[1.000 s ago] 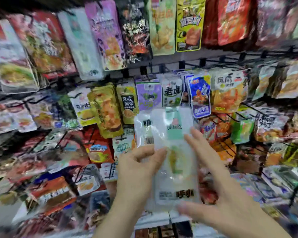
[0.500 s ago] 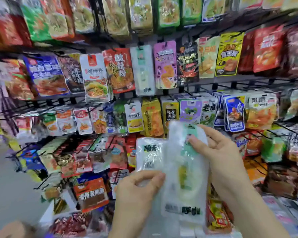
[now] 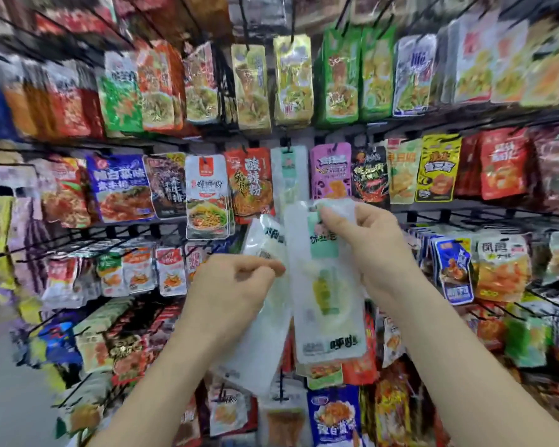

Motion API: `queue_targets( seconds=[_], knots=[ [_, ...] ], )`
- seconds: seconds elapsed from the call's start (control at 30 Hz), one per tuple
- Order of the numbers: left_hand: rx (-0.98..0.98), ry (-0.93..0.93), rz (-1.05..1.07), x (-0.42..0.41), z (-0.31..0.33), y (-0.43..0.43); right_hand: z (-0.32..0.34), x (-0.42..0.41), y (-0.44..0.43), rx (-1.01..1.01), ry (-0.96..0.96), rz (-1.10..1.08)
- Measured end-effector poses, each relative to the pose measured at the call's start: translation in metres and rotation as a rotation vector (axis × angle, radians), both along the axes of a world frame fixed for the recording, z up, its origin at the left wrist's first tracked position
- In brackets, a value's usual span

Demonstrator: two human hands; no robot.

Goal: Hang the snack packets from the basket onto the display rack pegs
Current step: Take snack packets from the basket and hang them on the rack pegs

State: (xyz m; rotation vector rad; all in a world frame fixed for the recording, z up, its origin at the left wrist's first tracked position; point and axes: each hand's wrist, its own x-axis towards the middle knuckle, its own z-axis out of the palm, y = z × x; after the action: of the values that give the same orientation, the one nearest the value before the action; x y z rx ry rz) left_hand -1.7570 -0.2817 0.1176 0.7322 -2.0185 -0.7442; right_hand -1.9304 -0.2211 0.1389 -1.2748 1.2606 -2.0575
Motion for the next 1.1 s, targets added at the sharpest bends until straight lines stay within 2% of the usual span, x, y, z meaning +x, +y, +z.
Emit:
queue_targets(
  seconds=[0.23, 0.37, 0.53, 0.67, 0.87, 1.1],
  knots=[
    [0.087, -0.148, -0.029, -0.028, 0.024, -0.040, 0.019, -0.021, -0.062, -0.013, 0.039, 0.001],
    [0.130, -0.086, -0.042, -0.047, 0.039, -0.070, 0.036, -0.044, -0.111, 0.021, 0.069, -0.083],
    [0.174, -0.104, -0.031, -0.068, 0.044, -0.113, 0.060, -0.076, -0.172, -0.029, 0.103, -0.129],
    [0.217, -0.095, -0.035, -0.078, 0.041, -0.143, 0.072, -0.083, -0.196, -0.079, 0.021, -0.125],
    [0.135, -0.126, -0.046, -0.084, 0.035, -0.180, 0.062, -0.097, -0.226, -0.130, 0.014, -0.225],
    [0.156, -0.102, -0.141, -0.082, 0.037, -0.202, 0.065, -0.100, -0.235, -0.100, 0.046, -0.350]
  ],
)
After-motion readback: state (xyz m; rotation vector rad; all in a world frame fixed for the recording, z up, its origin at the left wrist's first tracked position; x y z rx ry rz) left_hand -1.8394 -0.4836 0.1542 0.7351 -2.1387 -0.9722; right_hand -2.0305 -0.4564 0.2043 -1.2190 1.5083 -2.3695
